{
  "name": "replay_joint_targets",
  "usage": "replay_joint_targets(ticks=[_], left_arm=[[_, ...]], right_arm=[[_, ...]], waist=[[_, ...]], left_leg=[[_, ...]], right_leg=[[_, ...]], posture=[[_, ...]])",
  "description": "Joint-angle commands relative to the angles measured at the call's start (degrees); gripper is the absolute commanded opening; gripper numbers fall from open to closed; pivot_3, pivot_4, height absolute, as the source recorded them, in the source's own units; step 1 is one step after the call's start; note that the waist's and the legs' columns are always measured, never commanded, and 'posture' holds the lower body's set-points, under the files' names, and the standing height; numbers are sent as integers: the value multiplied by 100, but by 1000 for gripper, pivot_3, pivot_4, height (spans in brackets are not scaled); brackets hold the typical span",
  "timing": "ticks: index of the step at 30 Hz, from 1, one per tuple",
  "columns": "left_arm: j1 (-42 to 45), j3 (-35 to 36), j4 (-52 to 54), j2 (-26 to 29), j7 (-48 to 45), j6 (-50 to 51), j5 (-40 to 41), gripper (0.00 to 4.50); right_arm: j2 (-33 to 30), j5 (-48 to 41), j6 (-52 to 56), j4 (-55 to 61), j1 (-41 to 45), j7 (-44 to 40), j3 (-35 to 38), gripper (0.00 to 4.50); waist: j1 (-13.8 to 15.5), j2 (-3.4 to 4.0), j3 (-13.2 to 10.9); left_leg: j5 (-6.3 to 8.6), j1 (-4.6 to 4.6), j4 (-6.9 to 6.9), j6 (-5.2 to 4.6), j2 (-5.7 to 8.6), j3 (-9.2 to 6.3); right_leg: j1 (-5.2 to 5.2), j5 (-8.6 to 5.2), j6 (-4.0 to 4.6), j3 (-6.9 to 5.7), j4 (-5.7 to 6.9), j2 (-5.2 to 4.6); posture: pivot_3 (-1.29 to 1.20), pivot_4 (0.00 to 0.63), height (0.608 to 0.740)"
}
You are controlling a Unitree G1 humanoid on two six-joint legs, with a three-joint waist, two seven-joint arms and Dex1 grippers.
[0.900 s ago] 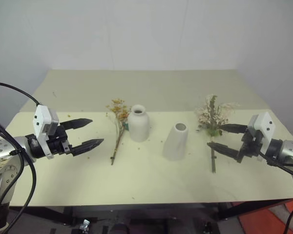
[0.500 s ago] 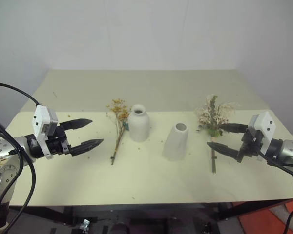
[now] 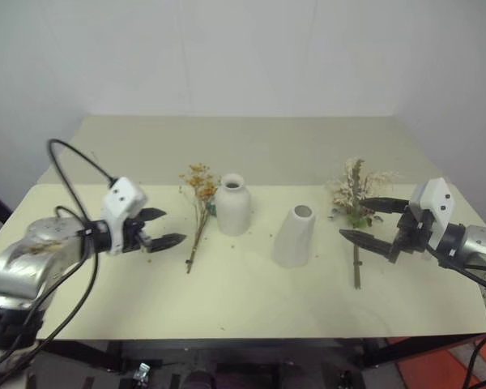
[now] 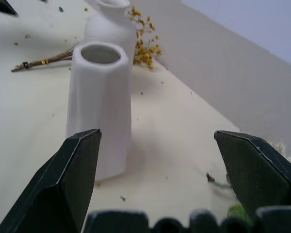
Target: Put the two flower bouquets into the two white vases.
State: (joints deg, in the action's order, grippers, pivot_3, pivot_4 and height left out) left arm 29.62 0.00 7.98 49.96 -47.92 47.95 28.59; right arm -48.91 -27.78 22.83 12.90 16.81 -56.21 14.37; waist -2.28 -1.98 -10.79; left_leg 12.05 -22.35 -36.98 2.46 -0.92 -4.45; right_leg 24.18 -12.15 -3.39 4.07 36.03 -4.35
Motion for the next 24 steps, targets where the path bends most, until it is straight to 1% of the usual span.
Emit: replay_joint_targets(ticks=[1,5,11,14,18,24], left_arm=[[726,-627,-562,-308,350,552,-478,4481],[1544,-1422,-1664,-827,683,907,-1183,4481],[2340,-1699,-3142,-1635,942,749,-1751,4481],[2524,-1710,-3568,-1853,952,540,-1961,3895],[2647,-1586,-3850,-1974,946,357,-2136,2634],[2791,-1226,-4148,-1833,1136,22,-2294,678]], right_arm=[[-3,-85,-182,166,281,8,77,4435],[19,-95,-230,228,512,12,24,4435],[63,-118,-217,325,604,71,-6,4435],[97,-129,-201,415,561,113,-5,4435],[148,-140,-183,542,479,199,34,4435],[177,-193,-141,661,398,313,84,4435]], waist=[[-10,0,0],[-36,0,0],[-19,-1,-1],[-14,-1,-1],[-15,-1,-1],[-35,-1,-1]], left_leg=[[0,-1,0,0,0,0],[0,-1,1,0,2,-2],[0,-2,0,0,3,-3],[0,-1,0,0,6,-3],[0,-1,0,0,7,-3],[0,1,0,0,6,-3]], right_leg=[[1,0,0,0,0,0],[1,0,-1,1,-1,1],[3,1,-1,0,3,1],[0,1,-2,0,1,-1],[0,1,-3,1,2,-2],[1,2,-4,1,4,-2]], posture=[[0,150,740],[0,150,740],[0,150,740],[0,150,740],[0,150,740],[0,150,740]])
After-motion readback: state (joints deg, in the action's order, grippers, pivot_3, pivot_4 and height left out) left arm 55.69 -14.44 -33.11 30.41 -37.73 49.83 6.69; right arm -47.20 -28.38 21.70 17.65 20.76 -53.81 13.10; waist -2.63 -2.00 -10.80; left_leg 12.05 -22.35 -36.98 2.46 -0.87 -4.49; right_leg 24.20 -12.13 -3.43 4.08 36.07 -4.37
